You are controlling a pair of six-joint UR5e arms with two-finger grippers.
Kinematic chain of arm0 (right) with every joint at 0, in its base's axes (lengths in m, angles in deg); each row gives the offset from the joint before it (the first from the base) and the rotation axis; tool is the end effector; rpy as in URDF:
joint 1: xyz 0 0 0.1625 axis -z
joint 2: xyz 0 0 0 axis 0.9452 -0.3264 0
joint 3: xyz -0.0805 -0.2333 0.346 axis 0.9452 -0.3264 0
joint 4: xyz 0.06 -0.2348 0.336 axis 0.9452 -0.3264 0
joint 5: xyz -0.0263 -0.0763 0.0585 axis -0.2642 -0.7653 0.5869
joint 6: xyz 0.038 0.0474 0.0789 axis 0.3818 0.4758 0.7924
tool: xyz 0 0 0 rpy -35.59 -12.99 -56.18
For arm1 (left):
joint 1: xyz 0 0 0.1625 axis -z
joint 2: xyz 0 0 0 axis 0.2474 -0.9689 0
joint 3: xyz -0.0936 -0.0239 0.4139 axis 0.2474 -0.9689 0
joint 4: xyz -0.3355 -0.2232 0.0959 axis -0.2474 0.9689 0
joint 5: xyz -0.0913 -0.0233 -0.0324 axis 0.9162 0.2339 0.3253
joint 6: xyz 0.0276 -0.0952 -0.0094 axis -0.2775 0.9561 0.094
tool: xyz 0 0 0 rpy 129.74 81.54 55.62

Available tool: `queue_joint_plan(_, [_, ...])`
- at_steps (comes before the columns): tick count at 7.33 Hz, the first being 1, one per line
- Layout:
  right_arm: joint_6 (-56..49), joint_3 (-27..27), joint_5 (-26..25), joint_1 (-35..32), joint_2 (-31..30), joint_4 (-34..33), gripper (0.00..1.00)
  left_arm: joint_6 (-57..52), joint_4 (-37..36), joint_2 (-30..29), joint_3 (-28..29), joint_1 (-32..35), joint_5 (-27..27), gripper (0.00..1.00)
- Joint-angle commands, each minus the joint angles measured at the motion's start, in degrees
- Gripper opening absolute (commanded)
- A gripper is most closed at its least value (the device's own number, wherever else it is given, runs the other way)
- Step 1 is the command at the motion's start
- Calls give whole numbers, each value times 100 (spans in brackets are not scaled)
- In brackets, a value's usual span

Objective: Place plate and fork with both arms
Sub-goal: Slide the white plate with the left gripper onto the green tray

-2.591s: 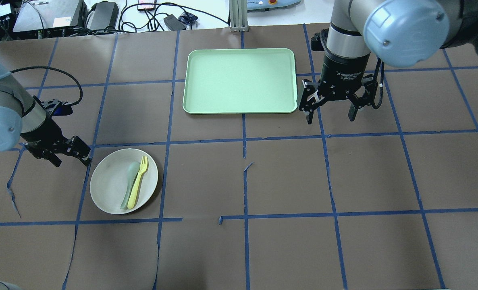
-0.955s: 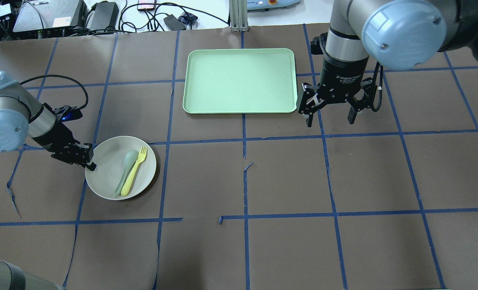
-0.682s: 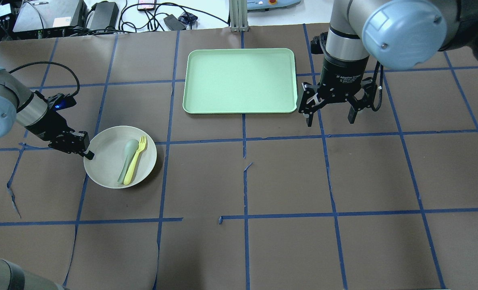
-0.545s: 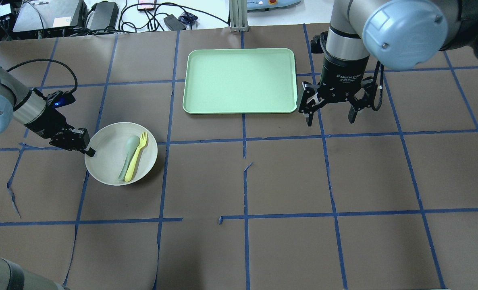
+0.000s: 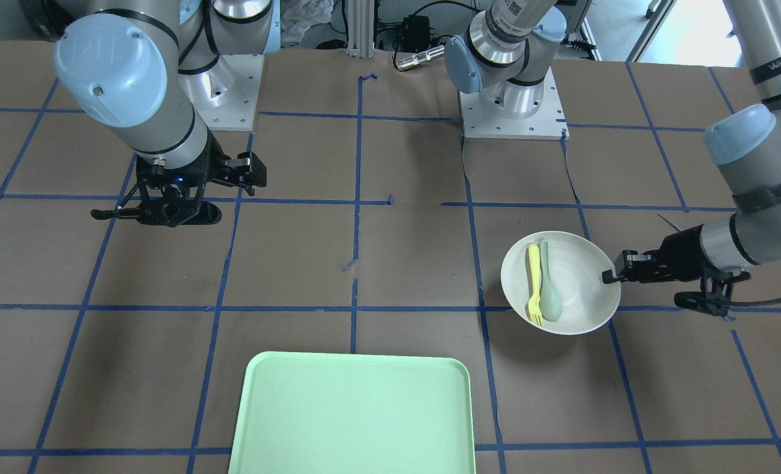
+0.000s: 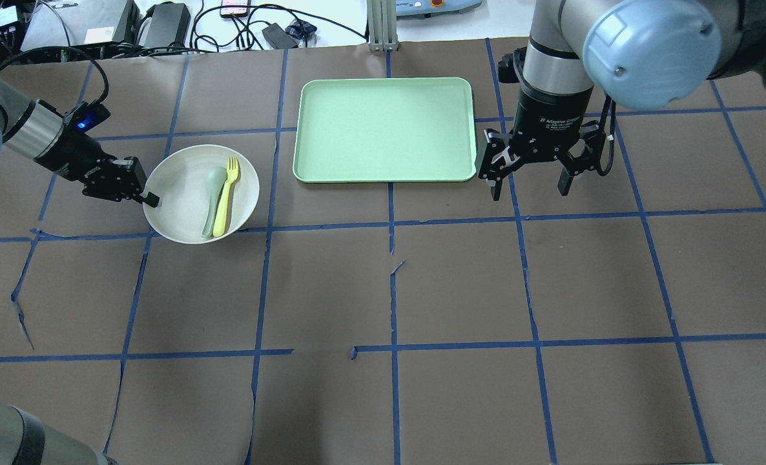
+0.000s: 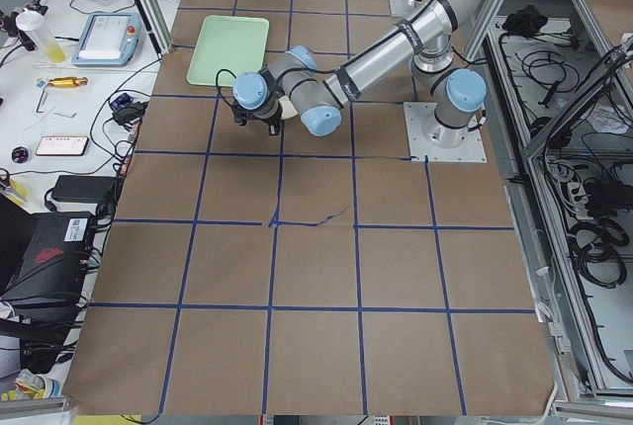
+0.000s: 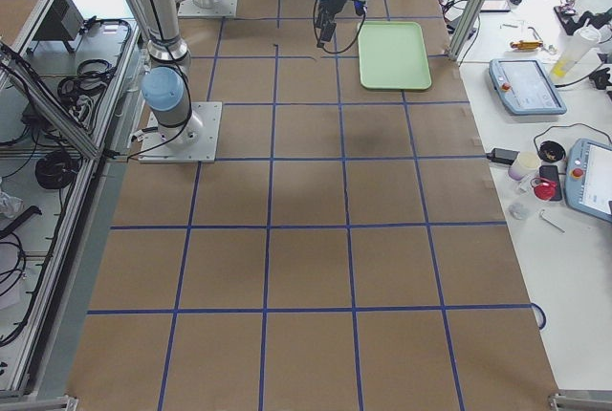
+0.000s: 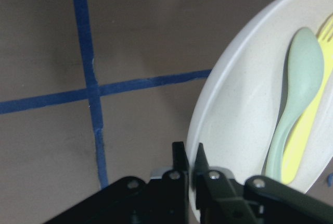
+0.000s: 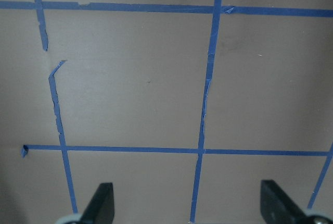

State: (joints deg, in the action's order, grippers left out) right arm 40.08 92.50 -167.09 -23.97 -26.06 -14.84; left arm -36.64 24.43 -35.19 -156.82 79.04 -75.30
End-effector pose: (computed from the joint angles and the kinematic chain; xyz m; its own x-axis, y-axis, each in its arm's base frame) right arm 0.1801 -0.5141 0.4078 -0.9993 -0.0369 -0.0053 -0.0370 0.9620 0.2704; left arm 0.0953 -0.5950 0.2646 -0.8992 -0.0997 0.4261 -0.0442 0.9894 0.1381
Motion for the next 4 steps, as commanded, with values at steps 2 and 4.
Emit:
queue_joint_plan(2, [-7, -8, 1, 0, -21, 1, 100, 1766, -1149, -658, 550, 1295, 516, 0])
queue_joint_plan(4, [-7, 27, 10, -9, -30, 10, 100, 2197, -1168, -1229, 1384, 1719, 919, 0])
